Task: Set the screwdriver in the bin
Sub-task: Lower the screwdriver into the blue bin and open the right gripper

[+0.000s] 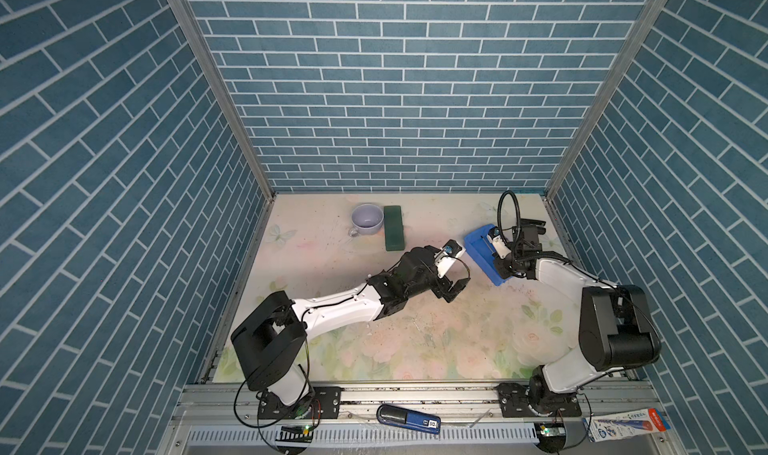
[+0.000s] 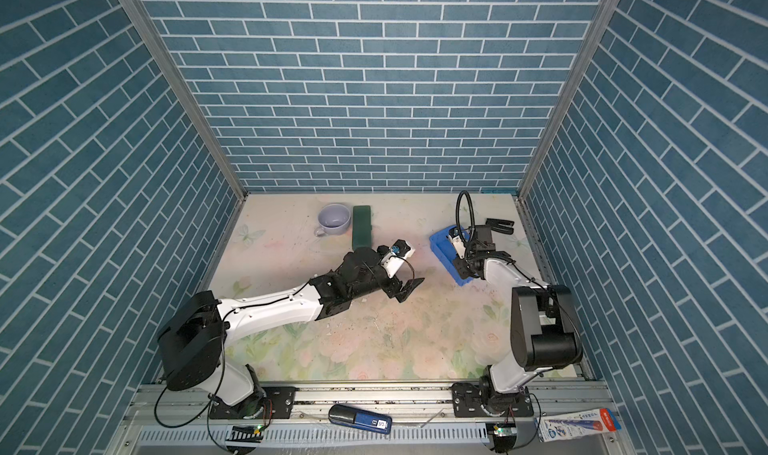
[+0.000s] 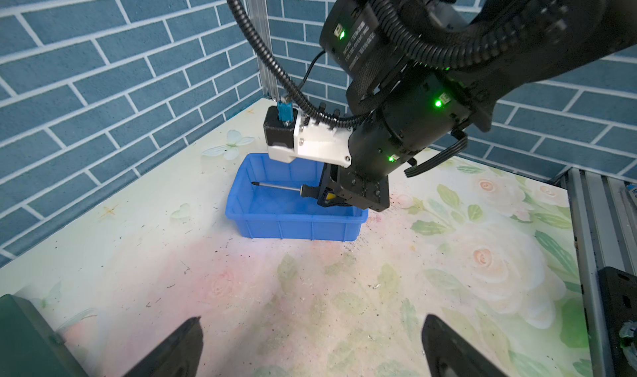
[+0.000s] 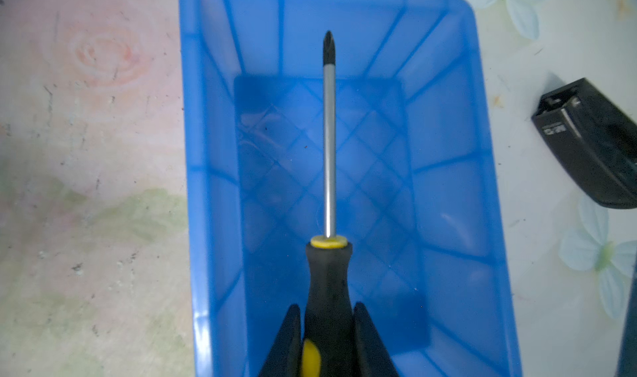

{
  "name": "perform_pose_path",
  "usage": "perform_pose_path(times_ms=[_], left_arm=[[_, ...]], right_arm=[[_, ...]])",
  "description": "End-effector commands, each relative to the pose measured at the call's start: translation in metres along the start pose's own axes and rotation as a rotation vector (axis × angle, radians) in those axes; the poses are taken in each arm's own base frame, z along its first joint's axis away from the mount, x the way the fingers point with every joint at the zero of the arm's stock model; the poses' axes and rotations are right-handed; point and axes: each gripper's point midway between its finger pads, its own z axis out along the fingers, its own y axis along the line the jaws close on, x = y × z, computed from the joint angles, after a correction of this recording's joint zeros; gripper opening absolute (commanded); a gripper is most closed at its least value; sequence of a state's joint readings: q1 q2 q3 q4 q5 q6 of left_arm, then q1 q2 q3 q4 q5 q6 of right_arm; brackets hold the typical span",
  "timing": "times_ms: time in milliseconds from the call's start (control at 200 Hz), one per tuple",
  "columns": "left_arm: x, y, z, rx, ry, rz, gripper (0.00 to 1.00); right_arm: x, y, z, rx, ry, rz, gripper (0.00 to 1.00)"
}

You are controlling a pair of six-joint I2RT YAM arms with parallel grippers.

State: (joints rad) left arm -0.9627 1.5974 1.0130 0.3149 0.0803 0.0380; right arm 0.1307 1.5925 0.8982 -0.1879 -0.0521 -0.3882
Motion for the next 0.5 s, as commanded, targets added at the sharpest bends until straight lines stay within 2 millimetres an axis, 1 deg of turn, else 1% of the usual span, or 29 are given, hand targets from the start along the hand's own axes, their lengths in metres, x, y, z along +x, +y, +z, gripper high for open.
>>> perform_pose_path(times_ms=[0,140,305,365,495], left_arm=[[-0.003,-0.002,0.004,0.0,-0.017,0.009,1.0],[-0.003,-0.003,0.004,0.002,-0.016,0.011,1.0],[-0.002,-0.003,0.002,0.004,-0.017,0.009,1.0],[-0.001,-0.003,0.001,0.001,-0.018,0.007,1.0],[-0.001,0.0,-0.001,-0.013,-0.023,0.005,1.0]], right_arm=[[-0.011,-0.011,0.005,0.025,-0.017,-0.026,0.1],[-0.009,-0.014,0.015,0.029,0.022,-0.025,0.11],[-0.008,-0.016,0.02,0.025,0.045,-0.024,0.15],[-0.008,-0.016,0.02,0.026,0.043,-0.024,0.2],[-0.012,-0.016,0.015,0.033,0.02,-0.026,0.38]])
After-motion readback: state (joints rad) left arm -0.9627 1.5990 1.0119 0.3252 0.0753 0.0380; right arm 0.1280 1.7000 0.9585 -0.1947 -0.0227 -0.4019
